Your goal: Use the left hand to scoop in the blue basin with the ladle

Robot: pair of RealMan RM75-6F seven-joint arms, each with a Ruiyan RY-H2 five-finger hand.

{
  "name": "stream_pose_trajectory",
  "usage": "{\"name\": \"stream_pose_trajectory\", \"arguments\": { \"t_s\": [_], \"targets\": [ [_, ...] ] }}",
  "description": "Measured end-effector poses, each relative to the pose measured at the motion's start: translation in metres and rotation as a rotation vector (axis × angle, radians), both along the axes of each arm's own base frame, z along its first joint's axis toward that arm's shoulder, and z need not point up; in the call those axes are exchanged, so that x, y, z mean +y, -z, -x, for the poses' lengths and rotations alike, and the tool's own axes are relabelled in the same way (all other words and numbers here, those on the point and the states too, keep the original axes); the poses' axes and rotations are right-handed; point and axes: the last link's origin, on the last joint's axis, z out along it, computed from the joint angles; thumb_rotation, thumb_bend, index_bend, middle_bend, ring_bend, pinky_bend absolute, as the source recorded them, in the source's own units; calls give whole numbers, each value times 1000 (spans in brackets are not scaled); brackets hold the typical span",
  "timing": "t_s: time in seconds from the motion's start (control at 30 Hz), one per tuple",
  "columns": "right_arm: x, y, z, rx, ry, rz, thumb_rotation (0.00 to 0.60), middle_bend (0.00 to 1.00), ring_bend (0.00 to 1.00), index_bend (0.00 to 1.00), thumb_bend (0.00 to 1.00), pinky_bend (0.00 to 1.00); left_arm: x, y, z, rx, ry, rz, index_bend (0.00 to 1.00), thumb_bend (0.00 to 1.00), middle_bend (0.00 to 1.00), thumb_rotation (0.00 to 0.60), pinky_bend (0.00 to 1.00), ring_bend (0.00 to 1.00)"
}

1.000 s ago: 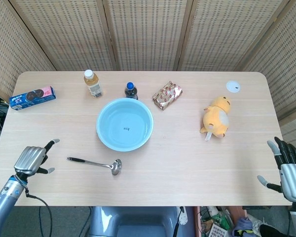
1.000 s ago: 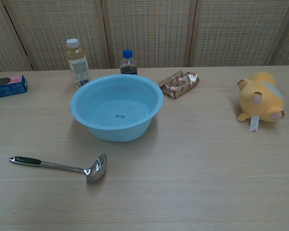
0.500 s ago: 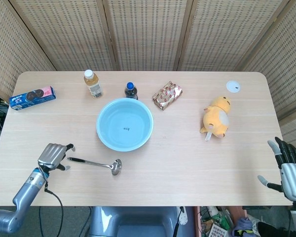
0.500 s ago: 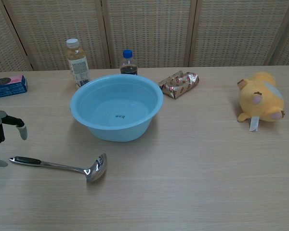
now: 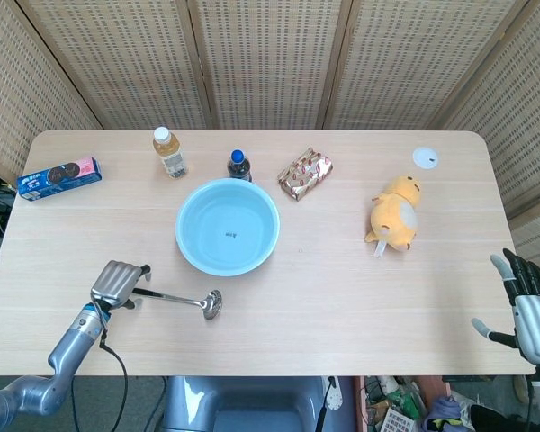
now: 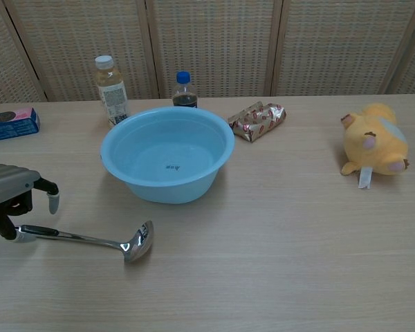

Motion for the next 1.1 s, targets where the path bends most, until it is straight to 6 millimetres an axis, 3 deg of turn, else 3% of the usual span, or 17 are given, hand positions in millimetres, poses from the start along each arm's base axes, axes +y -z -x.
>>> {"name": "stream_pose_trajectory", "arguments": {
  "t_s": [1.1],
  "targets": [
    [-1, 1, 2, -4, 8, -10, 600, 0, 0, 0, 0, 0, -1, 23, -4, 17, -18, 40, 484, 359, 1000, 600, 1000, 975]
  ]
}}
